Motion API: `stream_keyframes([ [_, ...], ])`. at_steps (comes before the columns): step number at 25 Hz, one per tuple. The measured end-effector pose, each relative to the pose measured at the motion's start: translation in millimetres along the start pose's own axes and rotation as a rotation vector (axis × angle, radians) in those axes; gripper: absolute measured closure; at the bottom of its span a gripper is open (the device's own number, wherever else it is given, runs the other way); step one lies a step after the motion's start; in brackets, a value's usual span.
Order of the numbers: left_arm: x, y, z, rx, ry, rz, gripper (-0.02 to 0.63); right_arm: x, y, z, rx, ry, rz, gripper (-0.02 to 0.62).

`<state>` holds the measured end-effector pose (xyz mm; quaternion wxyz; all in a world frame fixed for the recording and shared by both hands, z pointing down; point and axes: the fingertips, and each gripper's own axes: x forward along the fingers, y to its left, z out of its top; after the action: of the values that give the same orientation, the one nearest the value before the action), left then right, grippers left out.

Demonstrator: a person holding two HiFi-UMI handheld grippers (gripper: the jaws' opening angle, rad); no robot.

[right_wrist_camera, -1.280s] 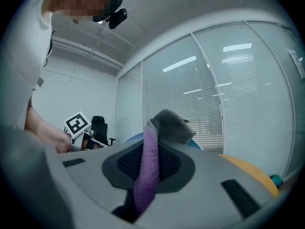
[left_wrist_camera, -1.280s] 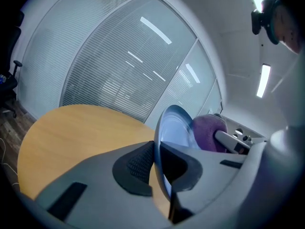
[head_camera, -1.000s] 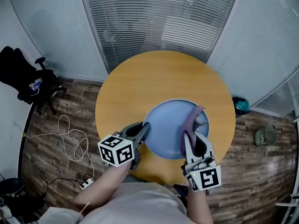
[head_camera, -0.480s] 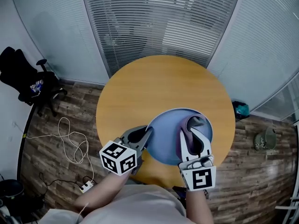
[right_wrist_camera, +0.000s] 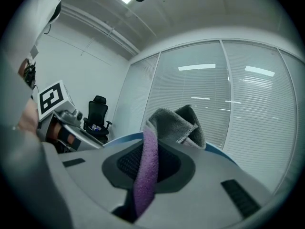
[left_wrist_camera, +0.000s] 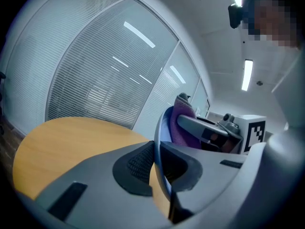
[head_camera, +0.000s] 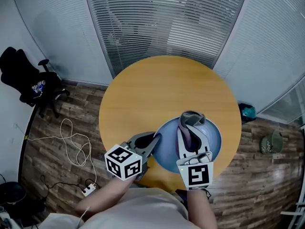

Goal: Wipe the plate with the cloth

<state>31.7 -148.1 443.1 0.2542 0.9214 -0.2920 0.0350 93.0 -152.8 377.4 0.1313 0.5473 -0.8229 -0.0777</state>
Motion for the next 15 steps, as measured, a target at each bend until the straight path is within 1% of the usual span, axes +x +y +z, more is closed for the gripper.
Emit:
stream_keyframes([
  [5,-2.6,2.4,-3.3,-0.003,0.009,0.019,0.578,10.6,18.1,-5.6,-0.025,0.048,0.052,0.545],
  [11,-6.4,0.6,-5.1,-0.018,-0.001,0.023,0.578,13.9,53.7,-7.0,-0.109,0.121,0.147,0.545],
  [15,-8.7,-1.5,-2.9,-0.014,-0.011,0.028,0.578,12.5,60.4,-8.8,-0.112,0.135,0.169,0.545],
])
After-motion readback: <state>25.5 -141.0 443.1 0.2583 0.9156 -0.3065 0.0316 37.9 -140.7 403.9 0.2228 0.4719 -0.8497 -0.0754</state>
